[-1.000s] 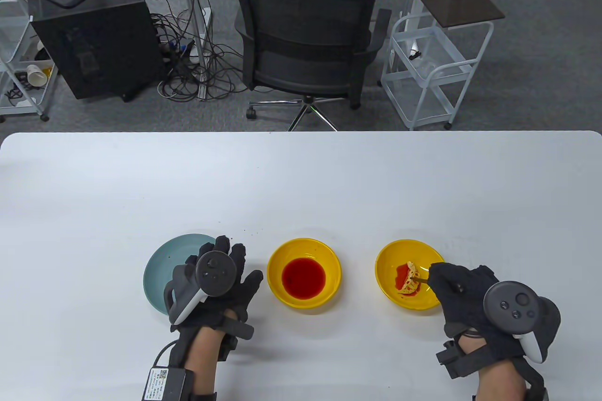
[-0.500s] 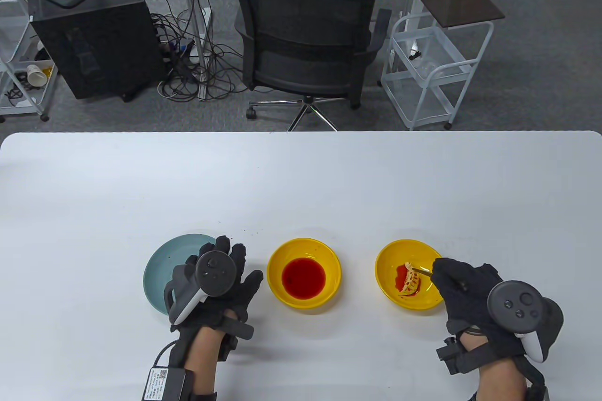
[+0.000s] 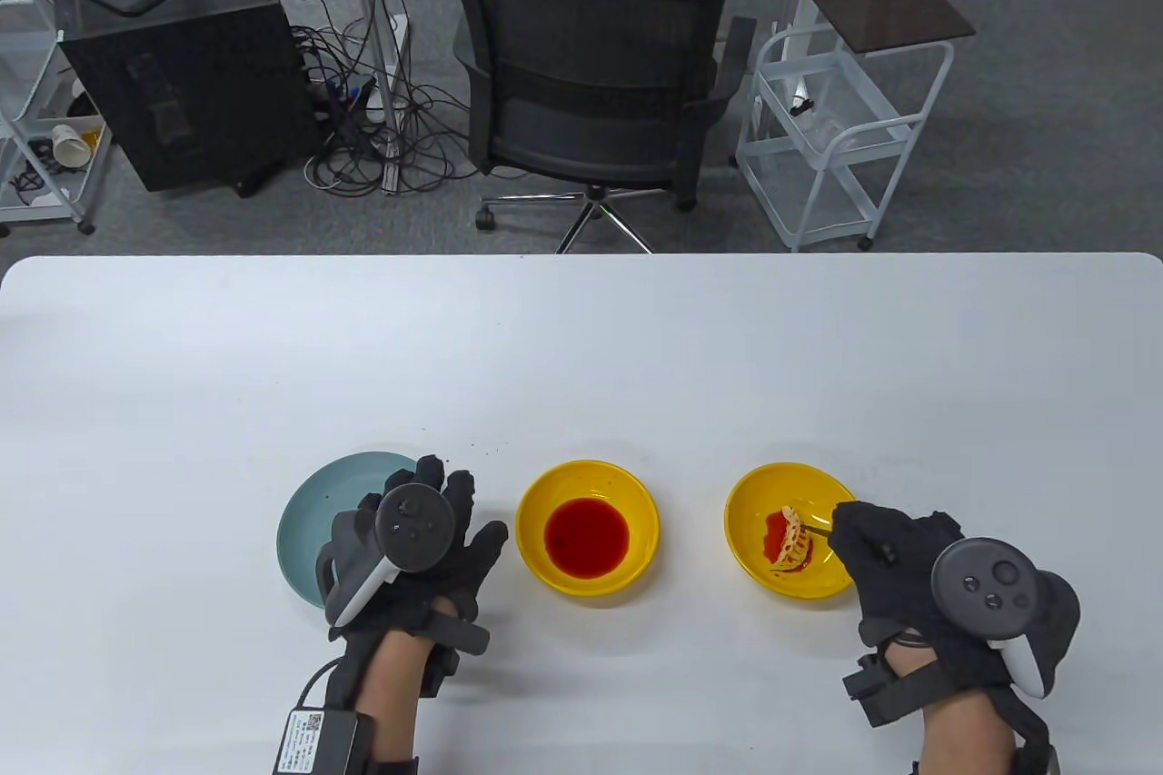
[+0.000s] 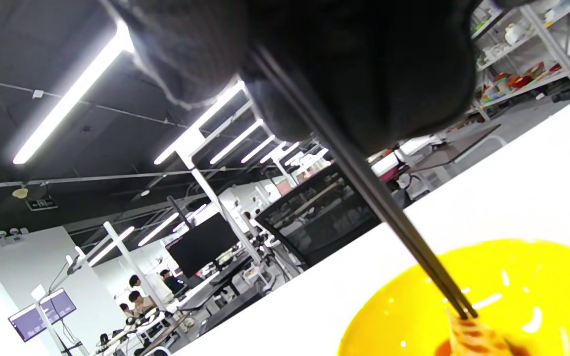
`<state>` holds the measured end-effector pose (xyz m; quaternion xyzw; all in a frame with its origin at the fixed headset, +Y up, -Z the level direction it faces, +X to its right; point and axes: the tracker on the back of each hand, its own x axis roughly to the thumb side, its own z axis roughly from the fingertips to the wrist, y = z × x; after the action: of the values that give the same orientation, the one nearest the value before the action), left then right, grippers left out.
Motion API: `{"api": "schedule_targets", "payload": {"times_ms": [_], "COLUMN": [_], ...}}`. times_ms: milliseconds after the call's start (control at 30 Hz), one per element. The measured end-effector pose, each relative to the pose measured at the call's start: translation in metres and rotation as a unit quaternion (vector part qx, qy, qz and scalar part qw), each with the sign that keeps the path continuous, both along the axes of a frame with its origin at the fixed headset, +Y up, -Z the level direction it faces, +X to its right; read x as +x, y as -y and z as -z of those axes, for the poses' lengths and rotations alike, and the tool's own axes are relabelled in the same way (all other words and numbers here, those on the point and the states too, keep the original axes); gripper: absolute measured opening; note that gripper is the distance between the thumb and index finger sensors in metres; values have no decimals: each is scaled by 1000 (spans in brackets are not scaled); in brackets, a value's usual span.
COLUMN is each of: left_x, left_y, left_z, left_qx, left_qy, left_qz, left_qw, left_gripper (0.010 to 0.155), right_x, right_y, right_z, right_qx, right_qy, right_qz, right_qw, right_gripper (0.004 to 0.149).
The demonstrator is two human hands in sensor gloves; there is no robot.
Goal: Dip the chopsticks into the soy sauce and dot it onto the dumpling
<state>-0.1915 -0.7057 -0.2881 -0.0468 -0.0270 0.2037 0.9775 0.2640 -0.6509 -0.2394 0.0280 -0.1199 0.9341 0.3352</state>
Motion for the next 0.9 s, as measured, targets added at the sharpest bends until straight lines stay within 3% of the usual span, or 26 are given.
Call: {"api": "schedule_targets", "payload": {"times_ms": [367, 533, 767, 900], "left_x": [0, -1, 1, 2], "left_y": [0, 0, -2, -2], "left_z": [0, 0, -1, -1], "left_qx": [-1, 0, 6, 9], "left_qy": [-1, -1, 1, 3], "left_qz": [0, 0, 5, 9], "left_qw": [1000, 1000, 1000, 1000], "left_gripper": [79, 79, 79, 79], "right_x": [1, 2, -43, -82], "right_y": [-2, -12, -12, 1], "right_z": [-3, -11, -18, -20], "right_qx": [-7, 56, 173, 176], "right_qy": [-18, -21, -124, -194], "right_qz": [6, 35, 44, 45], "right_qw": [1000, 998, 976, 964], "right_gripper": [51, 51, 50, 50]}}
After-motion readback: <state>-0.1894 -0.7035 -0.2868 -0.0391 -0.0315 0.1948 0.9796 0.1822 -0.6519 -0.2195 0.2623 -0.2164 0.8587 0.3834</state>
